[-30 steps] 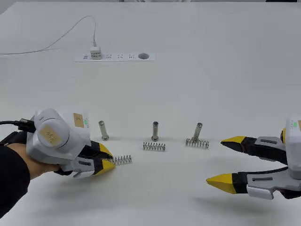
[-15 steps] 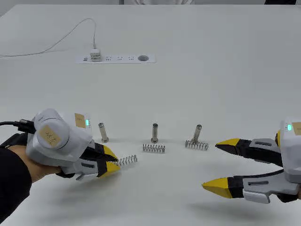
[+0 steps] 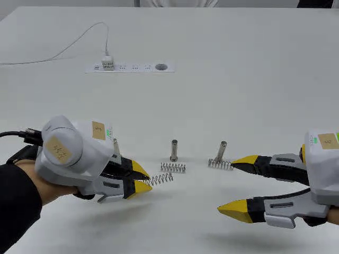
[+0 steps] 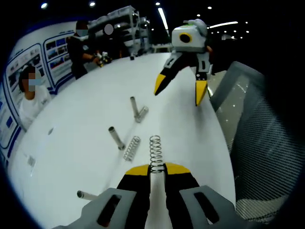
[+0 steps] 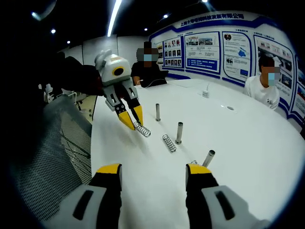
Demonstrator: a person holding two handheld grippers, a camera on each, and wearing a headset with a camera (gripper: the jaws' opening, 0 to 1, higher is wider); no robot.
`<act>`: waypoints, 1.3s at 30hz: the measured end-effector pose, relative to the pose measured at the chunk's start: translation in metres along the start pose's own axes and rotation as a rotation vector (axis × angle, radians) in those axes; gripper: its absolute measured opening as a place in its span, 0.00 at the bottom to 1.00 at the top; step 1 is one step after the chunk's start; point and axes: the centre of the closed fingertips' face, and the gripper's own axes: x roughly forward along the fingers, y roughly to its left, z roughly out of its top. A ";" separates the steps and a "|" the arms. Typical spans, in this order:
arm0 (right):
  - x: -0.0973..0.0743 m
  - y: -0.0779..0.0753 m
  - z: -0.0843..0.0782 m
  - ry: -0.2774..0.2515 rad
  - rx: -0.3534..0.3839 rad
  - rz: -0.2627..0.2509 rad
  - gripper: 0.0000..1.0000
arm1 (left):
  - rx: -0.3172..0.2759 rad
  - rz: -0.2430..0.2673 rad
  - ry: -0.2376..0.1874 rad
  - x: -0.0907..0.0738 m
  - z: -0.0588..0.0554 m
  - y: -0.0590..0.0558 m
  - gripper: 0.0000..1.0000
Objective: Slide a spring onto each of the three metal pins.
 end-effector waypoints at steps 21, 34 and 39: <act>0.022 0.032 0.020 0.020 -0.085 0.123 0.34 | 0.081 -0.063 -0.039 0.006 0.028 -0.026 0.10; 0.032 0.040 0.024 0.036 -0.118 0.162 0.27 | 0.117 -0.100 -0.048 0.005 0.034 -0.035 0.10; 0.035 0.043 0.024 0.042 -0.131 0.170 0.23 | 0.126 -0.113 -0.054 0.005 0.036 -0.039 0.10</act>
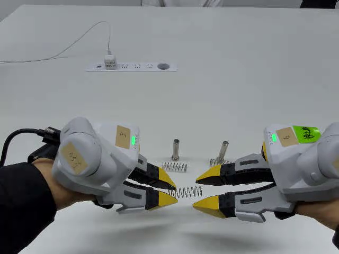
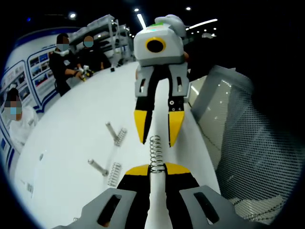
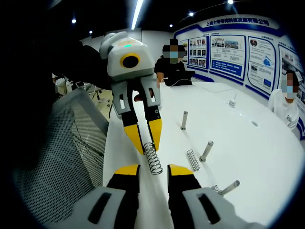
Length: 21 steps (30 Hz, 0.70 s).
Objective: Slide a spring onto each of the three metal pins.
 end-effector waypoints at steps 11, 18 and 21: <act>0.001 0.002 -0.003 0.020 -0.021 0.012 0.13 | -0.002 -0.016 0.000 0.001 0.000 -0.003 0.10; 0.002 0.004 -0.007 0.042 -0.040 0.022 0.13 | -0.017 -0.031 -0.006 0.001 0.003 -0.005 0.10; 0.002 0.004 -0.009 0.053 -0.049 0.018 0.12 | -0.028 -0.032 -0.016 0.000 0.006 -0.005 0.10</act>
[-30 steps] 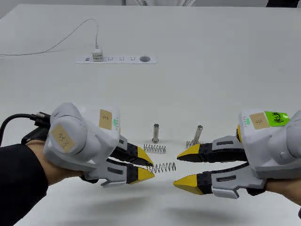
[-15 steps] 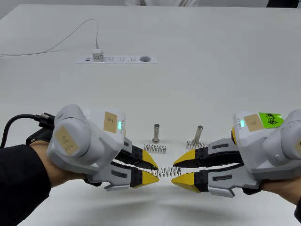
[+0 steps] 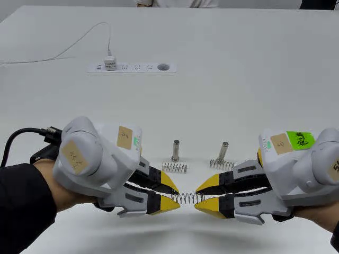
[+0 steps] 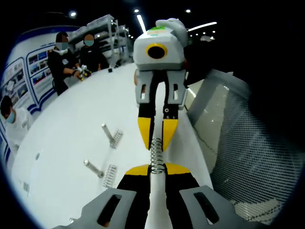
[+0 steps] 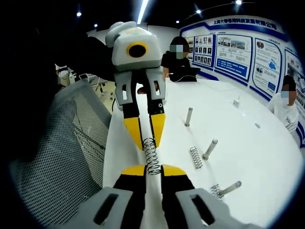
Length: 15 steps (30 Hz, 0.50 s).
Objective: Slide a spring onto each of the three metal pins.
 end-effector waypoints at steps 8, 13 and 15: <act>-0.001 0.000 -0.004 0.014 -0.001 -0.001 0.12 | -0.033 -0.011 -0.043 -0.003 0.014 -0.001 0.10; -0.001 0.000 -0.005 0.012 0.004 -0.004 0.12 | -0.038 -0.016 -0.070 -0.003 0.024 -0.003 0.09; -0.001 0.000 -0.005 0.010 0.004 -0.004 0.12 | -0.044 -0.018 -0.083 -0.003 0.028 -0.003 0.09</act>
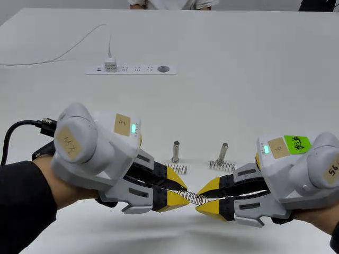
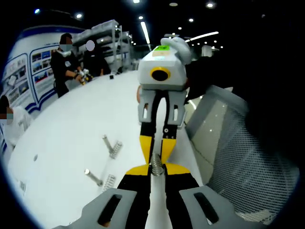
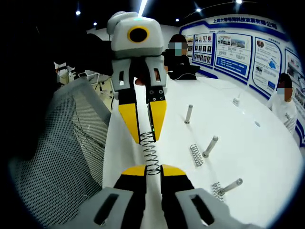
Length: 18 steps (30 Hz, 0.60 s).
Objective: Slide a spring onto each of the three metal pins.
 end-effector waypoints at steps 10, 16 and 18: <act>0.003 0.002 0.005 -0.022 0.002 0.006 0.12 | -0.025 -0.001 -0.070 0.000 0.018 0.000 0.09; 0.002 0.002 0.014 -0.063 0.012 0.006 0.12 | -0.059 0.006 -0.133 -0.003 0.029 0.003 0.09; 0.002 0.002 0.017 -0.074 0.012 0.004 0.12 | -0.066 0.009 -0.149 -0.003 0.032 0.003 0.09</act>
